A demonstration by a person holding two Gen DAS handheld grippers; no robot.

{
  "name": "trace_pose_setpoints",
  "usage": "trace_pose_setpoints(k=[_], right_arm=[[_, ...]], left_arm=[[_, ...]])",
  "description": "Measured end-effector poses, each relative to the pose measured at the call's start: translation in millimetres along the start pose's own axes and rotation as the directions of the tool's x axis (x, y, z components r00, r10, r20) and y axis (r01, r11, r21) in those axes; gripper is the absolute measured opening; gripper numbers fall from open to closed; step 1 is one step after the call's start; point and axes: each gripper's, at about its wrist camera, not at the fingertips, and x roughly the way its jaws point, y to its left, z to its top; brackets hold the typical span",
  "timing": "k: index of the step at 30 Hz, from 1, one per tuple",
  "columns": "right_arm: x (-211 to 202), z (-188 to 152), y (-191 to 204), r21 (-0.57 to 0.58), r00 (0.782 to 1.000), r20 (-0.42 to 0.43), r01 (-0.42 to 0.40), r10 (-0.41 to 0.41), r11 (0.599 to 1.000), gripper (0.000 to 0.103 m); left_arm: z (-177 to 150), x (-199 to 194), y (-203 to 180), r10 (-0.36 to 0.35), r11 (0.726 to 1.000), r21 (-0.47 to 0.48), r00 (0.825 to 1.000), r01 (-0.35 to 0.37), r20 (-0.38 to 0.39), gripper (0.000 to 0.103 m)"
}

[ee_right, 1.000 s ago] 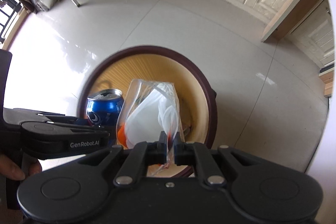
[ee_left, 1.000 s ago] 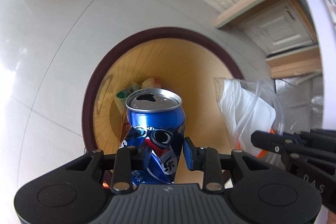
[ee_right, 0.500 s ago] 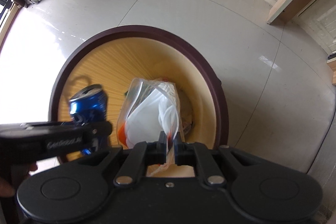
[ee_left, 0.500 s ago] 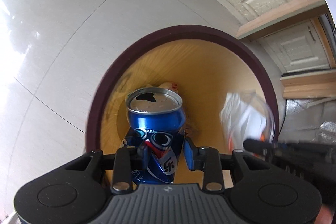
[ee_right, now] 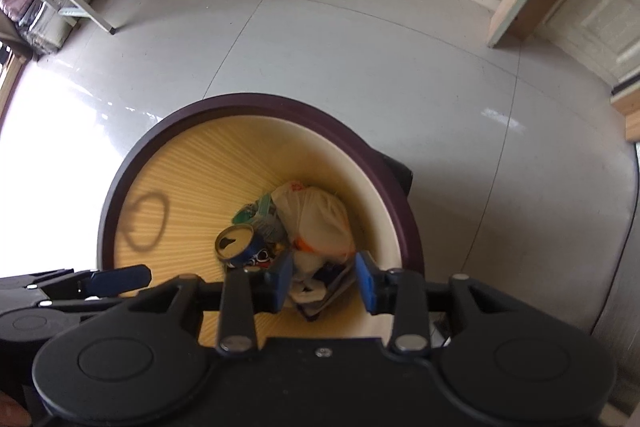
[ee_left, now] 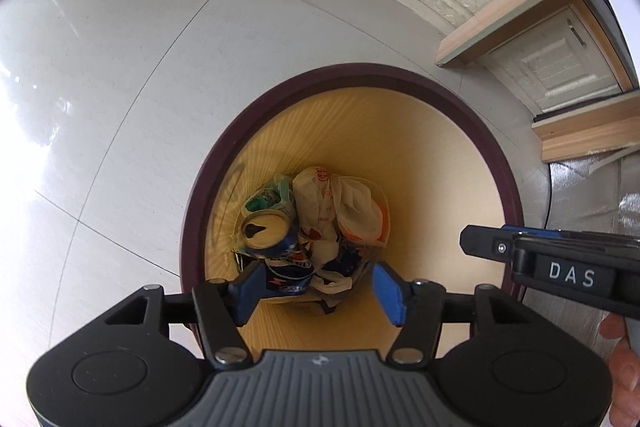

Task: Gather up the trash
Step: 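Open the left tool and the right tool to drop the can and bag in, then move both open tools back over the table toward the cardboard and wrapper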

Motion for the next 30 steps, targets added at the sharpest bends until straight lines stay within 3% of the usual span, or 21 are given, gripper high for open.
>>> trace_pose_setpoints(k=[10,18,23,26,30], right_arm=[[-38,-11,-10,0.096,0.999,0.041,-0.026,0.022,0.995,0.044],[-66,-31,-11,0.132,0.998,0.059,-0.004,-0.004,0.991,0.055],[-84,-48,-5,0.123,0.996,0.083,-0.002,-0.008,0.992,0.071],[-97,-59,-2,0.108,0.994,0.109,0.000,-0.012,0.994,0.083],[-111,-70,-2,0.114,0.990,0.139,0.009,-0.025,0.993,0.087]], left_arm=[[-4,-34,-6,0.039,0.994,0.099,0.999,-0.038,-0.007,0.066],[-5,-63,-7,0.069,0.984,0.166,0.998,-0.070,0.009,0.083],[-9,-85,-3,0.105,0.977,0.181,0.994,-0.109,0.031,0.100],[-15,-98,-3,0.118,0.972,0.201,0.992,-0.124,0.041,0.103],[-23,-114,0,0.127,0.967,0.212,0.990,-0.138,0.065,0.103]])
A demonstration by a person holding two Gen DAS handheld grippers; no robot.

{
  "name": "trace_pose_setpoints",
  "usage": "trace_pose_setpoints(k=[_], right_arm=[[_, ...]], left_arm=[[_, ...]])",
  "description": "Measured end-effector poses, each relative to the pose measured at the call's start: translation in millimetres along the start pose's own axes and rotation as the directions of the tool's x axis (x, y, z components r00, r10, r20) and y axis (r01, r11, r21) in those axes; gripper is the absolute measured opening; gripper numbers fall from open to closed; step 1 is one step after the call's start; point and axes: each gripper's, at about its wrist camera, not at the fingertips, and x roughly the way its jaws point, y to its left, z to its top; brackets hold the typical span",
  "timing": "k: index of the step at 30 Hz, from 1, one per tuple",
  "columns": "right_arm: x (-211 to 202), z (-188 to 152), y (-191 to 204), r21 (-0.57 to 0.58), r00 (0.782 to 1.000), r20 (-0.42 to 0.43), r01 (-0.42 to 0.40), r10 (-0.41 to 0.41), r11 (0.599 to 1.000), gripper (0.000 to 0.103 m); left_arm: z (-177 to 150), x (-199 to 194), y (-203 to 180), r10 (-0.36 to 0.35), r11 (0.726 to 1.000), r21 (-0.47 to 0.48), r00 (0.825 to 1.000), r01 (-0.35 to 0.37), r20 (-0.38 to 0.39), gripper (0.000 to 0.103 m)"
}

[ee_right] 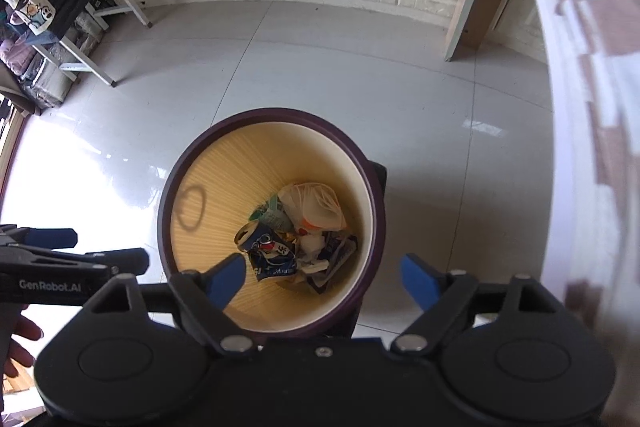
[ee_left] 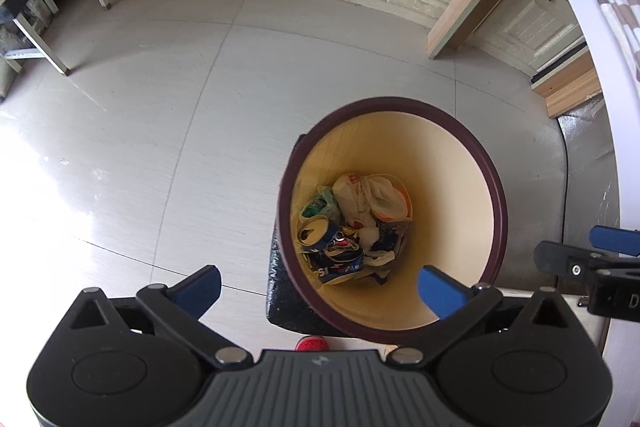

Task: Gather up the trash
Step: 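Move both open tools back over the table toward the cardboard and wrapper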

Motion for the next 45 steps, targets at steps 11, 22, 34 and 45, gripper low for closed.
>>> trace_pose_setpoints(k=[11,22,34,45], right_arm=[[-35,-18,6,-0.006,0.997,0.074,0.023,-0.022,1.000,0.103],[-91,-36,15,-0.013,0.984,0.176,0.042,-0.039,0.999,0.103],[-185,-72,12,-0.004,0.945,0.328,0.008,-0.006,1.000,0.103],[-265,-105,-28,0.015,0.875,0.484,0.006,-0.013,1.000,0.103]], left_arm=[[-17,-47,2,0.012,0.999,0.040,0.997,-0.016,0.076,0.103],[-41,-106,9,-0.017,0.999,0.031,0.983,0.011,0.183,0.103],[-59,-185,-9,-0.061,0.997,0.055,0.937,0.045,0.345,0.103],[-86,-249,-67,-0.108,0.993,0.102,0.872,0.067,0.478,0.103]])
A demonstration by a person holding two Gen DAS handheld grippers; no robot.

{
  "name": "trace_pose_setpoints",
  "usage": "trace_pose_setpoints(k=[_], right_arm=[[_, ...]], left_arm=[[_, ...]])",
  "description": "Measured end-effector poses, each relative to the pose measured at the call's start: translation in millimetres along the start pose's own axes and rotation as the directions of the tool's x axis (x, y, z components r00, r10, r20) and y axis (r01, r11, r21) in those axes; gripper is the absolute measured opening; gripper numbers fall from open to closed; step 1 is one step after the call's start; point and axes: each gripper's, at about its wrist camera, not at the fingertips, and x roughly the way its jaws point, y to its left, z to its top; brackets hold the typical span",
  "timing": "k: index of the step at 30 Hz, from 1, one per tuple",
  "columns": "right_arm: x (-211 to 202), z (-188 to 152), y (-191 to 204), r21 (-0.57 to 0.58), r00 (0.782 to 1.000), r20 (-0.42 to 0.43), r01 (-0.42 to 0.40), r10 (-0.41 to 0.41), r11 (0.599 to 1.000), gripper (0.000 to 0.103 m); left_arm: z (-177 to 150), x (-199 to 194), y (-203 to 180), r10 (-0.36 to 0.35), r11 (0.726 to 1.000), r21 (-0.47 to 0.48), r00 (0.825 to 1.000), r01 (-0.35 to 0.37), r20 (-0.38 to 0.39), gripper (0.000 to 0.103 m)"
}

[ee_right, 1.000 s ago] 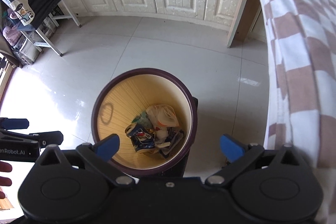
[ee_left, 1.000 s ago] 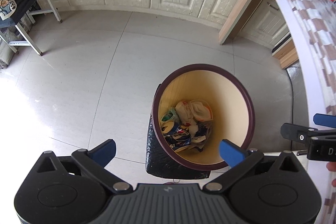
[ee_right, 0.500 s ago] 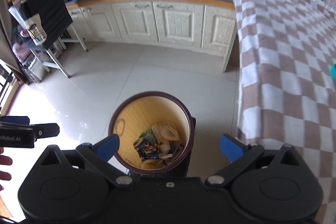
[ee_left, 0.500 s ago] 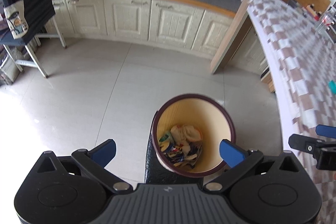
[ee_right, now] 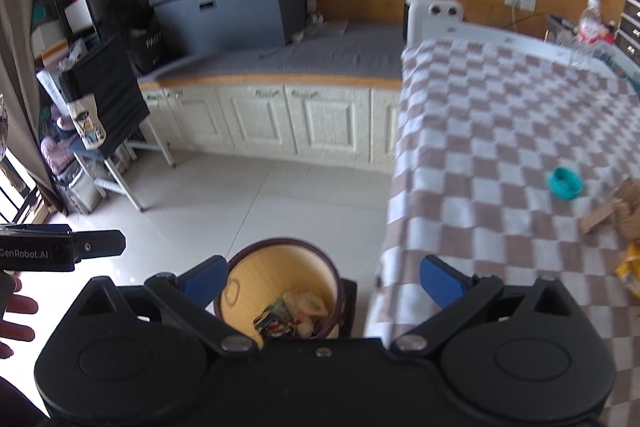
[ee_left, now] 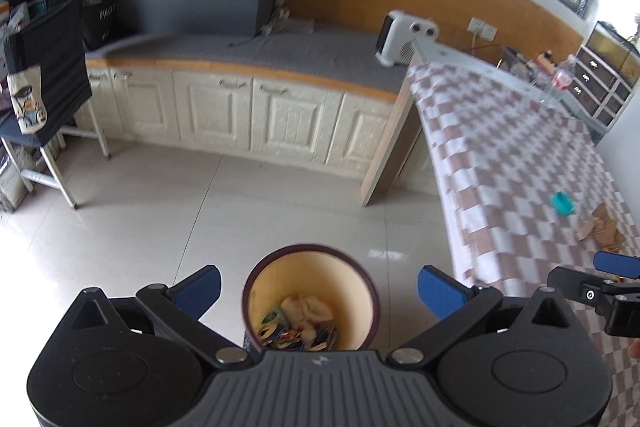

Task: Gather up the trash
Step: 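Move both open tools back over the table toward the cardboard and wrapper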

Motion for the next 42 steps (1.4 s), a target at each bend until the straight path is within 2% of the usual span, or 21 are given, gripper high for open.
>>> trace_pose_setpoints(k=[12,23,33,39,42], right_arm=[[-86,-12,-78,-0.013,0.988,0.150,0.024,-0.022,1.000,0.103],[-133,-28,-157,-0.006,0.970,0.239,0.037,-0.035,0.999,0.103],[-136,-40,-241,0.075,0.964,0.244,0.087,-0.103,0.993,0.103],[-113,-49,-303,0.124,0.973,0.192,0.102,-0.125,0.987,0.103],[-93,-52,-332,0.124,0.981,0.162,0.085,-0.105,0.989,0.103]], left_arm=[[-9,-48,-106,-0.054,0.996,0.079,0.989,0.043,0.140,0.103],[-16,-57,-204,-0.140,0.981,0.159,0.968,0.108,0.207,0.103],[1,-38,-292,-0.228,0.944,0.285,0.955,0.169,0.191,0.103],[16,-13,-334,-0.282,0.914,0.344,0.946,0.214,0.160,0.103],[25,4,-352,-0.322,0.896,0.362,0.937,0.257,0.132,0.103]])
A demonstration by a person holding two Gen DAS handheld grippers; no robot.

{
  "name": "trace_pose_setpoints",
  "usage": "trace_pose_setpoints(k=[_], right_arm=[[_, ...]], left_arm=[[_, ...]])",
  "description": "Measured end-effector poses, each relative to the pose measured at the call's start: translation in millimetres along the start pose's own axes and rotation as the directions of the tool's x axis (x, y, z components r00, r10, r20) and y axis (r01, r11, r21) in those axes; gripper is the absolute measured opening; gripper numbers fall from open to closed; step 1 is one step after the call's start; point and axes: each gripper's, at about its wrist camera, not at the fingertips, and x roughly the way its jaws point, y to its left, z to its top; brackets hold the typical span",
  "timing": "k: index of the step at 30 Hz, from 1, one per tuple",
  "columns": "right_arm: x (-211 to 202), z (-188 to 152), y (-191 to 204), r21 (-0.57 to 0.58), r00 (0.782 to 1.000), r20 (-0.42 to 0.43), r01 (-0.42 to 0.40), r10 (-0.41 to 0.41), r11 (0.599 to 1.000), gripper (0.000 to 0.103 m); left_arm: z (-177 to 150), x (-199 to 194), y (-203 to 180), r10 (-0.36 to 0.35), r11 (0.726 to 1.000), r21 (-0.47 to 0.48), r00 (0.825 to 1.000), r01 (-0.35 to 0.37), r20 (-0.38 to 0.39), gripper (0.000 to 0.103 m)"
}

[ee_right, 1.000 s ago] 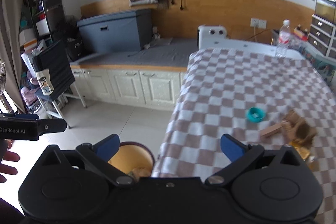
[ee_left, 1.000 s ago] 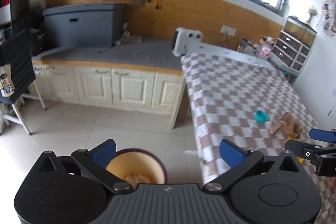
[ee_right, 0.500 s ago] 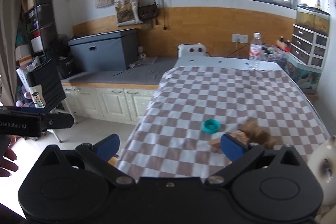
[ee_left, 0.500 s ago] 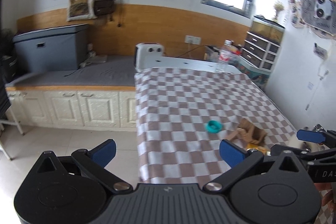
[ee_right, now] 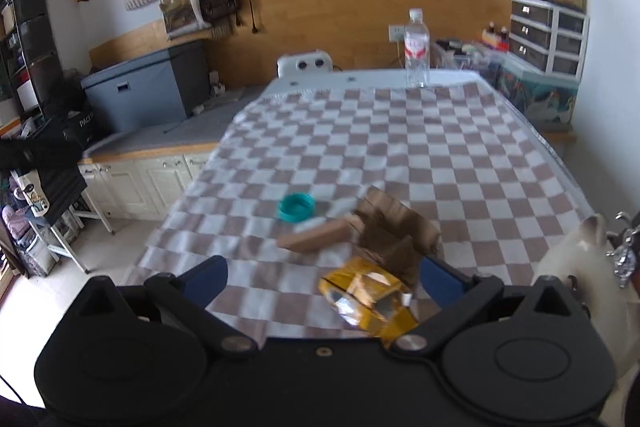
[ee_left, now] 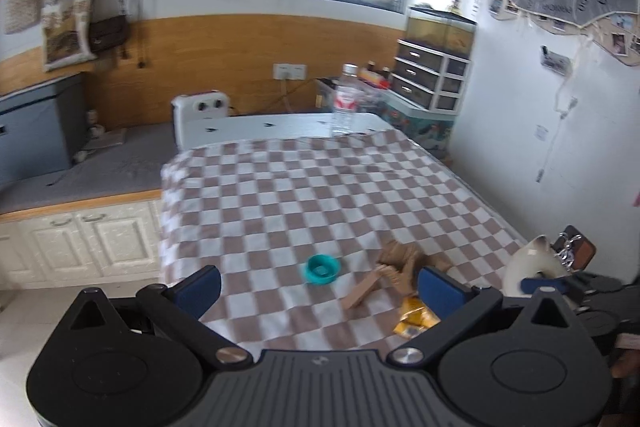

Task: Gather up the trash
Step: 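Move both open tools back over the table toward the cardboard and wrapper, then grasp the wooden stick with the left tool while the right tool grasps the yellow wrapper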

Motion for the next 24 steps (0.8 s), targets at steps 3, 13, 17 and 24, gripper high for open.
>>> trace_pose_setpoints(k=[3,13,17,24], right_arm=[[30,-3,-25,0.013,0.999,-0.035,-0.008,0.008,1.000,0.103],[129,-26,-76,0.164,0.980,-0.132,-0.125,0.147,0.979,0.103],[139,-32,-70,0.166,0.964,-0.146,-0.198,0.223,0.966,0.103],[125,-35,-41,0.080,0.926,-0.182,-0.322,0.332,0.943,0.103]], left_arm=[[7,25,-9,-0.064,0.998,0.018,0.998,0.064,-0.025,0.103],[13,97,-31,-0.240,0.959,0.118,0.959,0.259,-0.152,0.103],[11,130,-33,-0.282,0.939,0.136,0.932,0.317,-0.226,0.103],[9,187,-38,-0.275,0.911,0.212,0.903,0.355,-0.330,0.102]])
